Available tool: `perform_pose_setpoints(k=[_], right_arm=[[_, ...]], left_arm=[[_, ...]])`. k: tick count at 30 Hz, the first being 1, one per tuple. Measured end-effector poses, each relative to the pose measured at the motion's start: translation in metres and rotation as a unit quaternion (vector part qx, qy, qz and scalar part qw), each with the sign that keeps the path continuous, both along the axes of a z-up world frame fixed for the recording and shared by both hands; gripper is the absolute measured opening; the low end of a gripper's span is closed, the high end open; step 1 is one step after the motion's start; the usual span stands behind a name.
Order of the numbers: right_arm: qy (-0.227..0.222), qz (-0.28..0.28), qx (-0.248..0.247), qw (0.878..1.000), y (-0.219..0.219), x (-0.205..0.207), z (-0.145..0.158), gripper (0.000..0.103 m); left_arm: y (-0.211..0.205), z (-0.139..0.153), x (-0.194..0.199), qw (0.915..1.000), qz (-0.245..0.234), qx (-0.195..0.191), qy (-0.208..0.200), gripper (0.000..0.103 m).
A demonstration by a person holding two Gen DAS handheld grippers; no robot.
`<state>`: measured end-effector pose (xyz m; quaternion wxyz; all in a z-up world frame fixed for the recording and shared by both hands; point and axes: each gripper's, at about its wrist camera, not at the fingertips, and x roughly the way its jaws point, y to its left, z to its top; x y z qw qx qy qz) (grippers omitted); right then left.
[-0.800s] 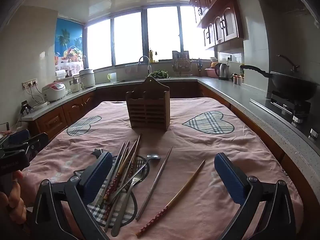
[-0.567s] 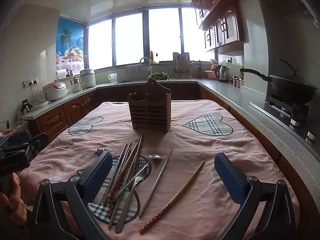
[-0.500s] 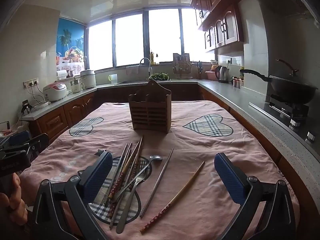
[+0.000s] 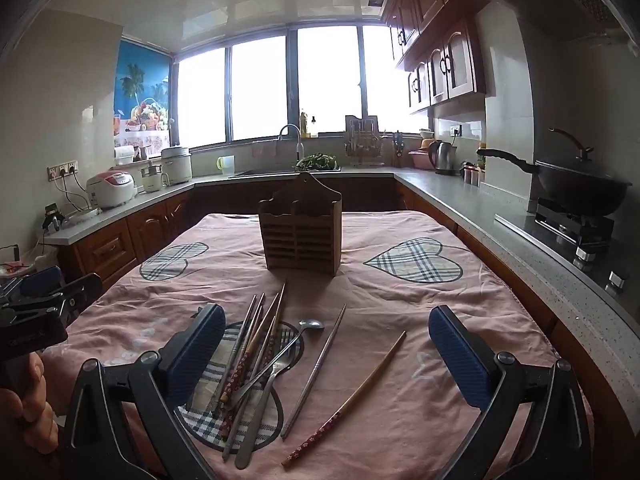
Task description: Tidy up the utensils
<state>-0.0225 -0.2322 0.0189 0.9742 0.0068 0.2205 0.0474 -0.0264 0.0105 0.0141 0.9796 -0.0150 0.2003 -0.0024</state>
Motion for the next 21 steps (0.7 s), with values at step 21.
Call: perform_pose_setpoints(k=[21], right_arm=[[-0.003,0.003,0.006,1.000,-0.0036,0.0004,0.0001,0.102]], left_arm=[[-0.0029,-0.0034,-0.0002,1.0000,0.005,0.001,-0.006,0.103]])
